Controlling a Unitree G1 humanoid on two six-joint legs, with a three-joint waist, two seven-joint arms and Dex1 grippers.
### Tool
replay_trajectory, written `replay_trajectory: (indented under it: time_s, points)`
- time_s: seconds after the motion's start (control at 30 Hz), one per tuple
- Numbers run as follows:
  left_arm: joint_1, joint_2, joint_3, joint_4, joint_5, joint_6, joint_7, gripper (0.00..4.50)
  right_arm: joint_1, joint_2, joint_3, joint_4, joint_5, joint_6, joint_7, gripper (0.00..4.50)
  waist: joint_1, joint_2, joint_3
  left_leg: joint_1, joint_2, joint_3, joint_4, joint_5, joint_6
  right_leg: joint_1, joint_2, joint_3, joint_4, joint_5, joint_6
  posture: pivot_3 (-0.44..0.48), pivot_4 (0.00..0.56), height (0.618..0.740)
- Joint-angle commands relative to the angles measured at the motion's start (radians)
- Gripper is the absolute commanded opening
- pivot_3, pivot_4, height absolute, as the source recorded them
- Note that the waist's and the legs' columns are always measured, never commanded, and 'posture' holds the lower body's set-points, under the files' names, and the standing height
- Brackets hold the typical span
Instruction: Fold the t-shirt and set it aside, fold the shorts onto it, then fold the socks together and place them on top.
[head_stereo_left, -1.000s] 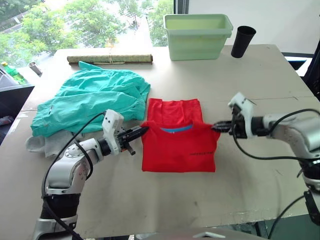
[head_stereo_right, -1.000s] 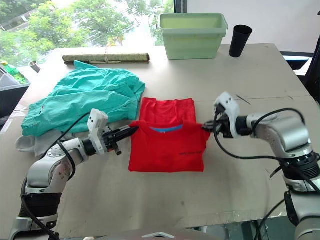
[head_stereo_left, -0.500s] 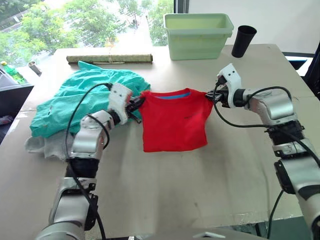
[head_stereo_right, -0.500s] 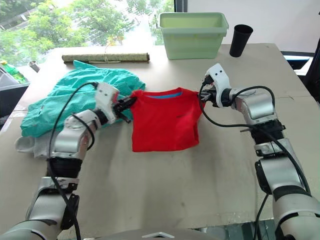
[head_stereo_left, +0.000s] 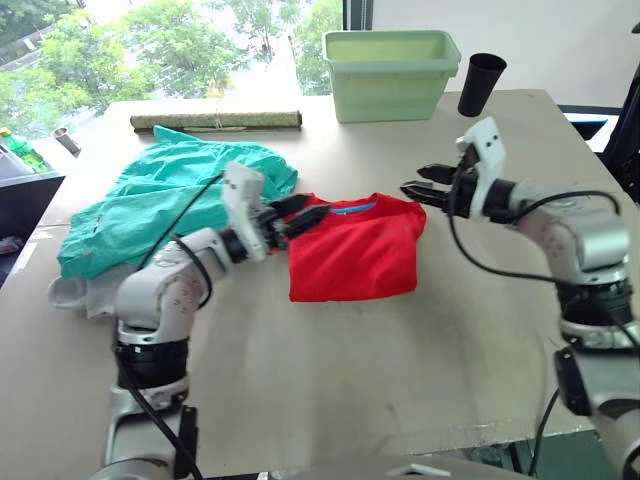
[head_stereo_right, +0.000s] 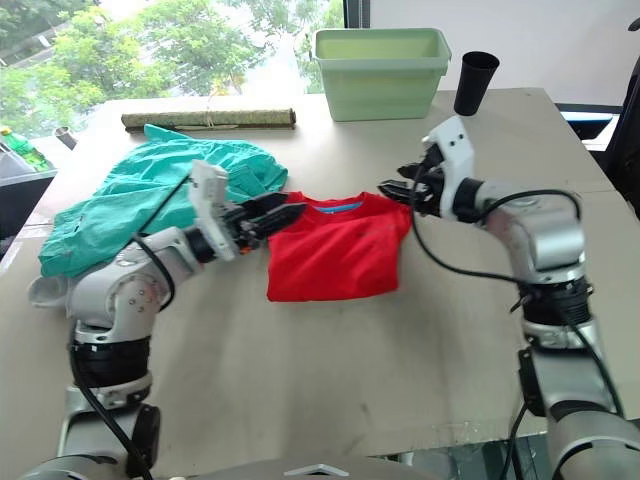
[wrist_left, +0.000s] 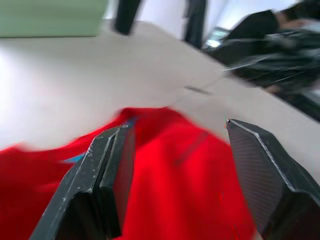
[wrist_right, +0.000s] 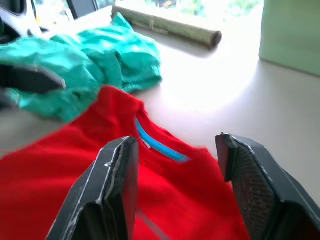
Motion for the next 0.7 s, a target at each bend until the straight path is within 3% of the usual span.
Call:
replay_trajectory:
  time_s: [0.03, 0.13, 0.2, 0.23, 0.27, 0.37, 0.4, 0.5, 0.6, 0.67, 0.7]
  points:
    - [0.029, -0.135, -0.056, 0.044, 0.166, -0.102, 0.239, 2.38, 0.073, 0.184, 0.043, 0.082, -0.163, -0.218, -0.286, 2.62, 0.002, 0.0, -0.001, 0.001, 0.0, 0.0, 0.0, 0.001, -0.001, 0.0, 0.0, 0.0, 0.001, 0.001, 0.001, 0.0, 0.15, 0.727]
    - [0.051, -0.199, -0.102, 0.128, 0.31, -0.214, 0.35, 1.04, 0.126, 0.307, 0.05, 0.194, -0.238, -0.358, -0.418, 2.62, 0.003, -0.001, -0.001, -0.002, 0.0, 0.001, 0.0, 0.003, -0.001, -0.004, 0.001, 0.001, 0.005, 0.001, 0.001, 0.0, 0.15, 0.727]
    - [0.065, -0.213, -0.123, 0.186, 0.371, -0.268, 0.384, 0.21, 0.16, 0.351, 0.077, 0.273, -0.276, -0.413, -0.455, 2.12, 0.003, -0.001, -0.001, -0.003, 0.0, 0.003, 0.0, 0.005, 0.002, -0.007, 0.001, 0.002, 0.007, 0.003, -0.003, 0.0, 0.15, 0.727]
    - [0.073, -0.212, -0.135, 0.222, 0.404, -0.296, 0.395, 0.0, 0.176, 0.361, 0.093, 0.319, -0.304, -0.435, -0.479, 1.95, 0.002, -0.001, -0.001, -0.003, 0.0, 0.003, 0.0, 0.005, 0.002, -0.007, 0.001, 0.003, 0.008, 0.003, -0.003, 0.0, 0.15, 0.727]
    - [0.079, -0.217, -0.136, 0.252, 0.427, -0.323, 0.408, 0.0, 0.189, 0.367, 0.1, 0.356, -0.327, -0.458, -0.498, 1.28, 0.002, -0.001, -0.001, -0.003, 0.0, 0.003, 0.0, 0.005, 0.002, -0.007, 0.002, 0.003, 0.007, 0.003, -0.003, 0.0, 0.15, 0.727]
    - [0.091, -0.212, -0.134, 0.338, 0.46, -0.367, 0.402, 0.0, 0.221, 0.339, 0.098, 0.42, -0.378, -0.493, -0.534, 0.06, 0.002, -0.001, -0.008, -0.001, 0.0, 0.003, 0.0, 0.005, 0.002, -0.006, 0.002, 0.004, 0.007, 0.001, 0.0, 0.0, 0.15, 0.727]
    - [0.096, -0.209, -0.132, 0.354, 0.463, -0.373, 0.392, 0.0, 0.23, 0.322, 0.091, 0.421, -0.384, -0.499, -0.53, 0.02, 0.003, -0.001, -0.009, 0.0, 0.0, 0.003, 0.0, 0.005, 0.001, -0.006, 0.001, 0.004, 0.007, 0.0, 0.001, 0.0, 0.15, 0.727]
    - [0.11, -0.197, -0.134, 0.353, 0.457, -0.403, 0.344, 0.0, 0.269, 0.302, 0.058, 0.332, -0.303, -0.502, -0.424, 0.02, 0.006, 0.001, -0.015, 0.0, 0.0, 0.002, 0.0, 0.002, -0.003, -0.005, 0.001, 0.004, 0.007, 0.0, 0.001, 0.0, 0.15, 0.727]
    - [0.126, -0.187, -0.089, 0.236, 0.34, -0.41, 0.223, 0.0, 0.289, 0.266, 0.014, 0.097, -0.171, -0.356, -0.324, 0.99, 0.002, 0.002, -0.014, -0.001, 0.0, 0.002, 0.0, 0.002, -0.002, -0.006, 0.0, 0.004, 0.007, 0.0, 0.001, 0.0, 0.15, 0.727]
    - [0.129, -0.155, -0.055, 0.13, 0.226, -0.343, 0.134, 1.18, 0.275, 0.238, -0.043, -0.072, -0.064, -0.191, -0.312, 2.12, 0.002, 0.002, -0.013, -0.003, 0.0, 0.002, 0.0, 0.002, -0.002, -0.008, 0.0, 0.004, 0.007, 0.0, 0.001, 0.0, 0.15, 0.727]
    - [0.13, -0.139, -0.045, 0.093, 0.182, -0.312, 0.1, 1.42, 0.268, 0.23, -0.068, -0.13, -0.022, -0.126, -0.312, 2.27, 0.002, 0.002, -0.012, -0.004, 0.001, 0.002, 0.0, 0.002, -0.001, -0.009, 0.001, 0.004, 0.006, 0.0, 0.0, 0.0, 0.15, 0.727]
